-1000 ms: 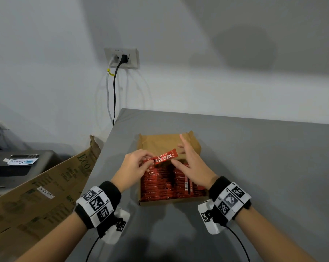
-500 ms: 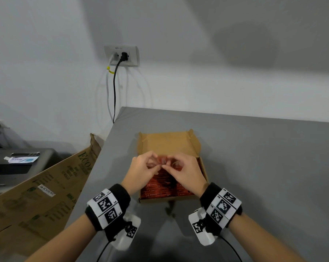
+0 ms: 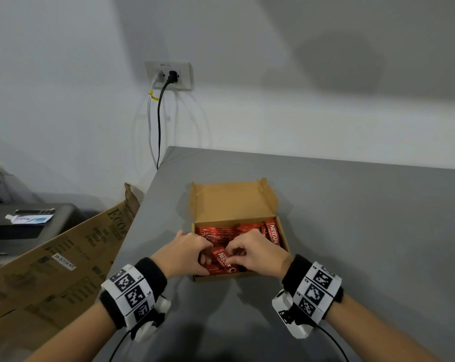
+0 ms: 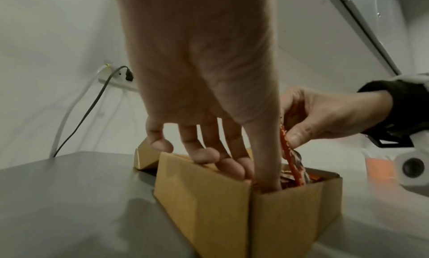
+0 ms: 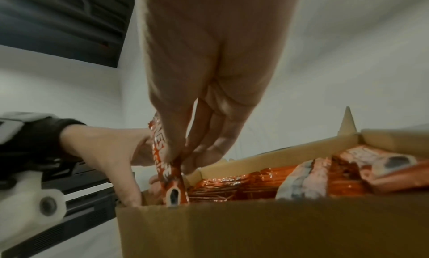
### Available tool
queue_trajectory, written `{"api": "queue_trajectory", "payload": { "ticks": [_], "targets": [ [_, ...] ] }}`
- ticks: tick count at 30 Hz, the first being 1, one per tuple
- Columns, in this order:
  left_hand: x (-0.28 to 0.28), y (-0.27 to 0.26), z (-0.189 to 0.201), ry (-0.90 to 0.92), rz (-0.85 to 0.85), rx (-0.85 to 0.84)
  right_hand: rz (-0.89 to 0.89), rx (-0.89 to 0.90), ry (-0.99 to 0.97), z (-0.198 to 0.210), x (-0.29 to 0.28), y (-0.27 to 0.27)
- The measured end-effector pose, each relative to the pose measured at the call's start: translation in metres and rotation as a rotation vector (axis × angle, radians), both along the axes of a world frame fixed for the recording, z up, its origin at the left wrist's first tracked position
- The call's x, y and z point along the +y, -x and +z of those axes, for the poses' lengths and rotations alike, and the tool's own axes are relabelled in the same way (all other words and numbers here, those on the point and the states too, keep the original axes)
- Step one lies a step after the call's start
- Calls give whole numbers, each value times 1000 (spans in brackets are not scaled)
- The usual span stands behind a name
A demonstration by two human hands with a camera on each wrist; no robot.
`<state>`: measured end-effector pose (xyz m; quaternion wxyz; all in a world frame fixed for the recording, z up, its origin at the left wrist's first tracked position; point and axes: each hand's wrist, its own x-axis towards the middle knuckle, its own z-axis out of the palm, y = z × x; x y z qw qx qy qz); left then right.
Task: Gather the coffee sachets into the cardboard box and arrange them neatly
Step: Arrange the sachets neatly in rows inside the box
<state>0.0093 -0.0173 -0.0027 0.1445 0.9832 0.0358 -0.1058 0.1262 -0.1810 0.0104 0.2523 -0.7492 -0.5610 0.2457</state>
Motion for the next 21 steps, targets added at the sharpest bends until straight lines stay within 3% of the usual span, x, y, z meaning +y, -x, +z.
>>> {"api": "queue_trajectory", "payload": {
  "ticks": [5,10,17,21],
  "targets": [
    [-9,-1,-5,-59,-28,35,85,-59,148,-1,5,5],
    [-10,-1,-3,30,-3,31,115,-129,240,1,17,16],
    [7,1,9,206,86,73,202,-382,323,7,42,33],
    [1,0,11,125,79,92,208,-419,330,10,43,36]
  ]
}}
